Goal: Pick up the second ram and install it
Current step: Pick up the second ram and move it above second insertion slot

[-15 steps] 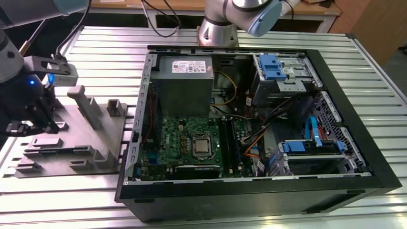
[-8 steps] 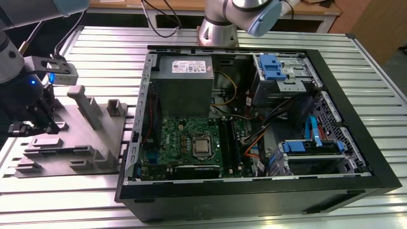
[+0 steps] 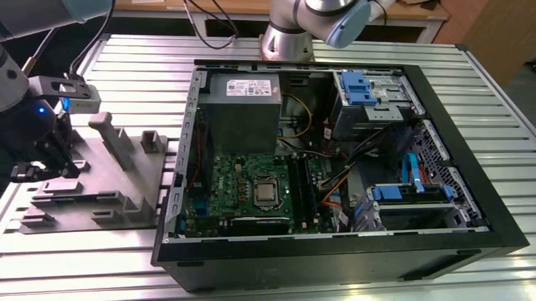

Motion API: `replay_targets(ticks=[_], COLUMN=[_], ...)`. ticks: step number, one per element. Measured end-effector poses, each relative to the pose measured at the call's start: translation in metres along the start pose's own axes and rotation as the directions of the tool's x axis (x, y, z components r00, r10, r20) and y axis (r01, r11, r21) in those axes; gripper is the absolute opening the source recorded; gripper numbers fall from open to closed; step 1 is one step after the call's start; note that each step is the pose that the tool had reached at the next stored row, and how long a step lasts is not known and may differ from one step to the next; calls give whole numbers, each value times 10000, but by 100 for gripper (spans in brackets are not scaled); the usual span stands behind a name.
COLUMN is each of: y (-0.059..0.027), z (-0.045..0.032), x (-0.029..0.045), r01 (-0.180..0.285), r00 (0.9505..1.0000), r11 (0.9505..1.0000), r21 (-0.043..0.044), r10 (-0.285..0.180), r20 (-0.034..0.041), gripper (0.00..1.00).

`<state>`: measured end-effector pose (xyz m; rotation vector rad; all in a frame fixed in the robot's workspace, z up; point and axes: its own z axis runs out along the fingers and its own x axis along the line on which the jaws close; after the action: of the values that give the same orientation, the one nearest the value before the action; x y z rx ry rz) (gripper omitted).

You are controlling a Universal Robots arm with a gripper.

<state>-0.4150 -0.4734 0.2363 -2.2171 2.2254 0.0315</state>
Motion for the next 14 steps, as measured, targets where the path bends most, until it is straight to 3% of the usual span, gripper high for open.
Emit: replay_targets(ticks=[10,14], y=[7,11], z=[65,93], x=[178,211], r01=[-8,-8], r00=[10000,10000], r11=[10000,10000], r21=[11,20], r10=[8,8], r20=[0,1], gripper=[10,10])
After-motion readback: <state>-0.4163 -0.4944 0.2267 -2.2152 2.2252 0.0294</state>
